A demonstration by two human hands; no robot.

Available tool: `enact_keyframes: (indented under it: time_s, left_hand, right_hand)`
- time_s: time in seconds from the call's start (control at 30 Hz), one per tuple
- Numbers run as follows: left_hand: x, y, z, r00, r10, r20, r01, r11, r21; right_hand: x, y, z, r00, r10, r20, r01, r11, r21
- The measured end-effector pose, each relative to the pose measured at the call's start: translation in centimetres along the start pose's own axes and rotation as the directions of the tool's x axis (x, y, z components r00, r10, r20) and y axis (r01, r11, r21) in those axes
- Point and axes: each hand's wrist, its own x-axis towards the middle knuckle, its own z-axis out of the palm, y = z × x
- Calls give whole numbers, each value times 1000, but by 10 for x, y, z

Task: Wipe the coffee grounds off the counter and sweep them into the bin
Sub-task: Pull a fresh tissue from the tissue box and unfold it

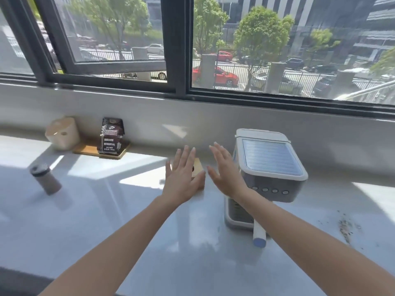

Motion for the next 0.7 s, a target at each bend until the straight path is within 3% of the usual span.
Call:
enact_keyframes:
  time_s: [0.17,0.33,0.5,0.7]
  left_hand:
    - [14,-50,22,985,-163,50,165,986,-39]
    - [36,-98,42,931,-269,248,291,955,-56]
    - [69,-139,63,902,-232,364,294,948,-123]
    - [108,-160,88,914,-116,388,239,928,-287]
  right_hand:
    - [42,6,47,982,73,174,-90,992,90]
    - [63,17,93,879,244,410,-301,950,79]
    - [87,29,126,839,415,352,-472,877,92]
    - [105,44,165,829,480,287,-528,840,121]
